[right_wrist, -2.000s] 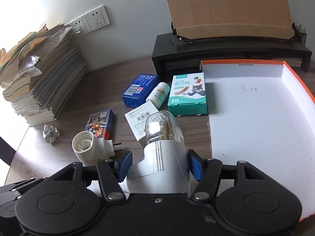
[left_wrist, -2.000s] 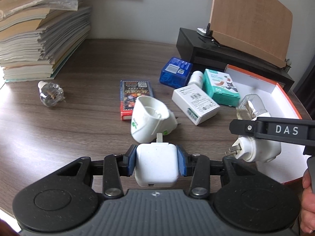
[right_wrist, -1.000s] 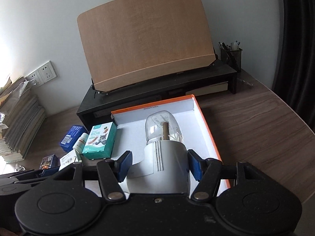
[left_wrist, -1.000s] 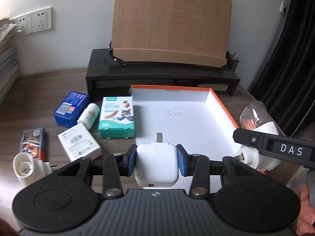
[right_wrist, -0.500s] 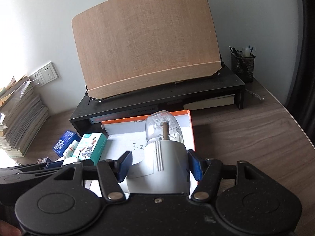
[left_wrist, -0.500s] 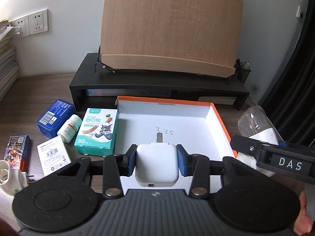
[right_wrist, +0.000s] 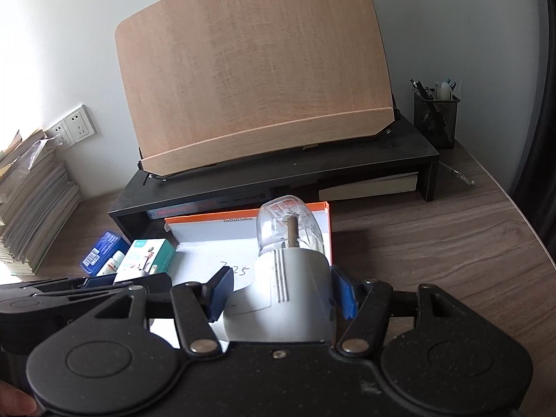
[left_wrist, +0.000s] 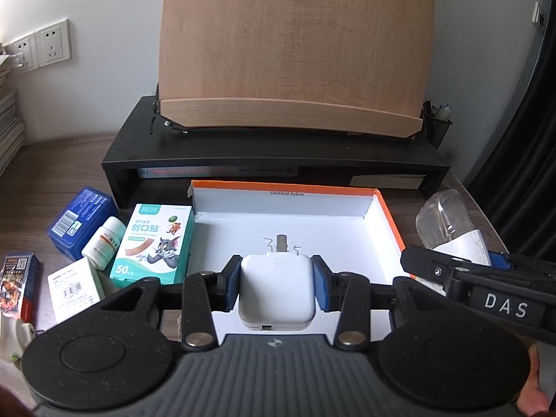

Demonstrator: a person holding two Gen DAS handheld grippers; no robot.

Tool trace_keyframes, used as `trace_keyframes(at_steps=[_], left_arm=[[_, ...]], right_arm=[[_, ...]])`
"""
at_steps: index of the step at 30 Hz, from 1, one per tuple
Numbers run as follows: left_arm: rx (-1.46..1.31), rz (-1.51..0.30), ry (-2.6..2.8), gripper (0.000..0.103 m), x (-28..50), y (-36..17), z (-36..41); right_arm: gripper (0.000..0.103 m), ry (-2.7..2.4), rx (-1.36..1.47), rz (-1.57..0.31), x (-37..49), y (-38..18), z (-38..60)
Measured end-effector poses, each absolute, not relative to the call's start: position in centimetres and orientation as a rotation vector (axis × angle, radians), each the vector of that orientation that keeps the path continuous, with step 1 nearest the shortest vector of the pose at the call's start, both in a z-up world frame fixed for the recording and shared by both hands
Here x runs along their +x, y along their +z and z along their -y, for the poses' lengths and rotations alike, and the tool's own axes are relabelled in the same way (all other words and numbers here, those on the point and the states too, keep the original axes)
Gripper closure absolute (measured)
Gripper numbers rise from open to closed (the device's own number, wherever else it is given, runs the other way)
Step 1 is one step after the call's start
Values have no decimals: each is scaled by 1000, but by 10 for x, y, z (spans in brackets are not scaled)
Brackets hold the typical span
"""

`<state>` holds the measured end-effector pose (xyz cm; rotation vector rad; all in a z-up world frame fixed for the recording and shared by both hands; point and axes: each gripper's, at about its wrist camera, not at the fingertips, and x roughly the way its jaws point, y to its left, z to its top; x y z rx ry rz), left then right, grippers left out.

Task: Organize rigid objects
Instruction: 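Carry the charger in the left tool and bulb device in the right tool over the orange-rimmed box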

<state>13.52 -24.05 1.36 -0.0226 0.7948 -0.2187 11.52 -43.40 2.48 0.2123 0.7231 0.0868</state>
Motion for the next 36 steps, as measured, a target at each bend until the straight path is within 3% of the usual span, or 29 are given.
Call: trace_keyframes(at_steps=[36], left_arm=[[-13,-821,-241,61,173,14,232]], right_arm=[[29,24,166,-739,145,25,413]])
